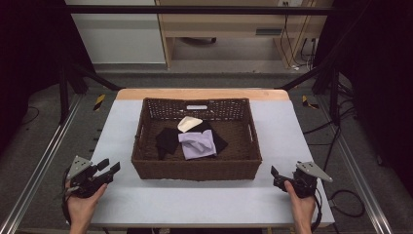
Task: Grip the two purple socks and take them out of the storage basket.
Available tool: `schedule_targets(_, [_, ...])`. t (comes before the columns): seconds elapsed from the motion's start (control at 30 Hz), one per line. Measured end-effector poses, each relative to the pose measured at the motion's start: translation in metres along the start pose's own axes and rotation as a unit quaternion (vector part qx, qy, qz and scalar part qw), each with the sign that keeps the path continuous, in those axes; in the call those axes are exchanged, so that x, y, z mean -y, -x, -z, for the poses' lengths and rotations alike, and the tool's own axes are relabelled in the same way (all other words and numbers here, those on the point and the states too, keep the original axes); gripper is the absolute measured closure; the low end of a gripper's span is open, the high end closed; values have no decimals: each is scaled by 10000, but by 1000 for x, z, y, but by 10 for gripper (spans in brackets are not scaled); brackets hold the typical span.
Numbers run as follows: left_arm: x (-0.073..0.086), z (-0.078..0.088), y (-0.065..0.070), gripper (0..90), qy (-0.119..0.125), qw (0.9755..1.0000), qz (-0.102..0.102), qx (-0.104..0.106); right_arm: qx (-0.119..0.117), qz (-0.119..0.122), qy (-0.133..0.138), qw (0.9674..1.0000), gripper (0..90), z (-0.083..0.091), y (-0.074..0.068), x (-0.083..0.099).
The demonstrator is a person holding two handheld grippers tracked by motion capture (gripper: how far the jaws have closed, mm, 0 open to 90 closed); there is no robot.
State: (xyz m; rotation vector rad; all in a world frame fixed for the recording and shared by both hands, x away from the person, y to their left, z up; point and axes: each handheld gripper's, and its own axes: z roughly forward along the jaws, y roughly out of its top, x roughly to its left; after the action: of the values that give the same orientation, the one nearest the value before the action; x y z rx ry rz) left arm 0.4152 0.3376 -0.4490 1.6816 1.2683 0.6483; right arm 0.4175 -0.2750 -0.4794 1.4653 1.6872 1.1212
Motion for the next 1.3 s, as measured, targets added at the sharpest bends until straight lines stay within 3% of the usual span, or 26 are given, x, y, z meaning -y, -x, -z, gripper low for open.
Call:
schedule_targets(0.1, [-1,1,2,514,-3,10000,80,40,-9,34,-25,10000,27,0,-2,0])
schedule_targets(0.23, [-9,6,5,511,166,9997,87,123,48,108,-81,9999,35,-1,-4,1])
schedule_targets(0.43, [-20,16,13,513,478,9987,125,143,61,40,12,10000,36,-2,-2,1])
schedule_targets(0.67, [-32,22,18,539,614,9979,97,191,97,-22,10,9999,36,-2,0,1])
schedule_targets(0.93, [-47,23,24,530,712,9970,-97,281,145,-43,-15,9999,38,-3,0,3])
schedule_targets(1.3, [-75,18,31,525,905,9949,-9,439,152,-47,-15,9999,38,-3,0,3])
